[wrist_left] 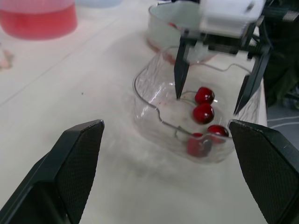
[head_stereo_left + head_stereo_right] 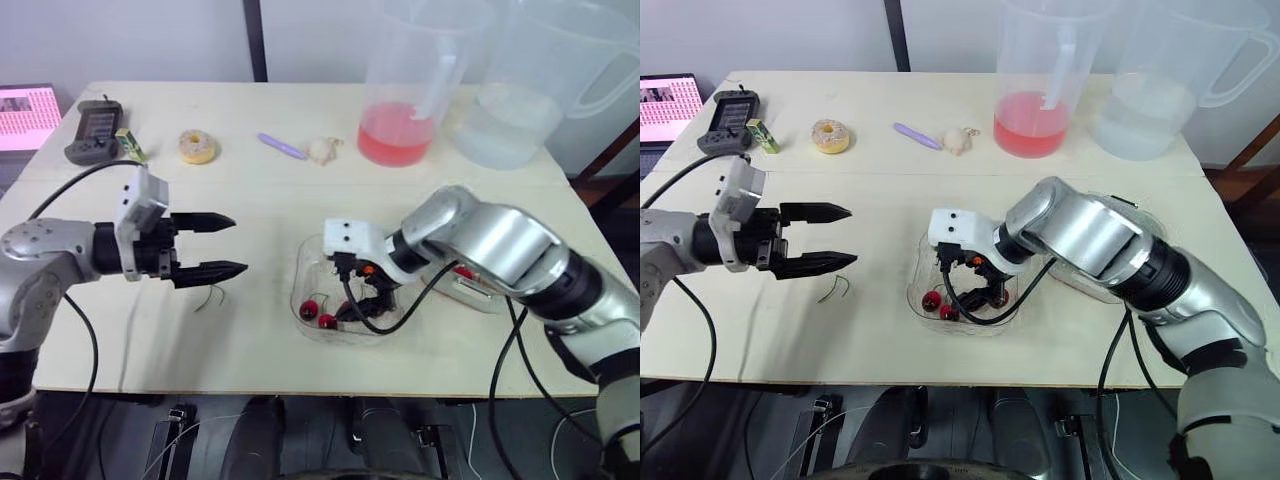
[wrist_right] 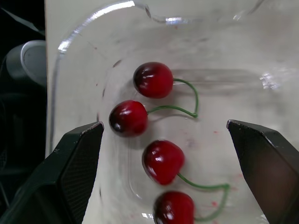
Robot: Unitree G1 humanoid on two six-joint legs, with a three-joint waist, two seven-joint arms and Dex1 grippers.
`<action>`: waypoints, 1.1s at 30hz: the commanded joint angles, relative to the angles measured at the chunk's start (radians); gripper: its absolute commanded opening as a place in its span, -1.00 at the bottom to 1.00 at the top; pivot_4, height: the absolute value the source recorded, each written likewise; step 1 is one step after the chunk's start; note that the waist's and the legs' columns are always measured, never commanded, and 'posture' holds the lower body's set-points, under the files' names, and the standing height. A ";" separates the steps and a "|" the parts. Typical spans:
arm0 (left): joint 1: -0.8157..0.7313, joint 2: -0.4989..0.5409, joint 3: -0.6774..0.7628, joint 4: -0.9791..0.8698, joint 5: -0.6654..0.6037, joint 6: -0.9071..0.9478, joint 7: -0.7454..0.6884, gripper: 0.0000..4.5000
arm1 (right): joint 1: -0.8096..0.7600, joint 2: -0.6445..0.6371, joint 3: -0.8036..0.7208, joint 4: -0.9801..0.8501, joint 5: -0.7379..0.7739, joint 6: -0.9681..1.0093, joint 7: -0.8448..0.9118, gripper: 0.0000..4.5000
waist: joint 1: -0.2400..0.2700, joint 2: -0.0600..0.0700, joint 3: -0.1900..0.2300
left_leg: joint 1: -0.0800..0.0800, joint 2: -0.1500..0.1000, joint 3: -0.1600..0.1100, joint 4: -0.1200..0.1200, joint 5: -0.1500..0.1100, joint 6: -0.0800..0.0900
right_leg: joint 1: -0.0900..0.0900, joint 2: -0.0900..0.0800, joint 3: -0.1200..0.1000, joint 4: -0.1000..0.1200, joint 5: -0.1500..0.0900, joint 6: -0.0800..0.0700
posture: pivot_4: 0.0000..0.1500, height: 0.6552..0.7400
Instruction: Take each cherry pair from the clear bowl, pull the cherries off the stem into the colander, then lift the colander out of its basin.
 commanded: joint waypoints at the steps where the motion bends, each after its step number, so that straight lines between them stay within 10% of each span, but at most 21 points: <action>1: 0.020 0.020 0.053 -0.057 -0.033 0.004 -0.009 0.98 | 0.024 0.027 0.002 0.004 -0.008 -0.009 -0.022 1.00 | -0.002 0.000 0.000 | 0.000 0.000 0.000 0.000 0.000 0.000 | 0.000 0.000 0.000 0.000 0.000 0.000 | 1.00 0.81; 33: -0.043 0.027 -0.025 -0.015 0.020 -0.019 -0.017 0.98 | 0.174 0.117 -0.040 0.083 -0.112 -0.091 -0.164 1.00 | -0.004 0.000 0.000 | 0.002 0.000 -0.001 0.000 0.000 0.000 | 0.001 0.002 0.000 0.002 0.000 0.000 | 1.00 0.81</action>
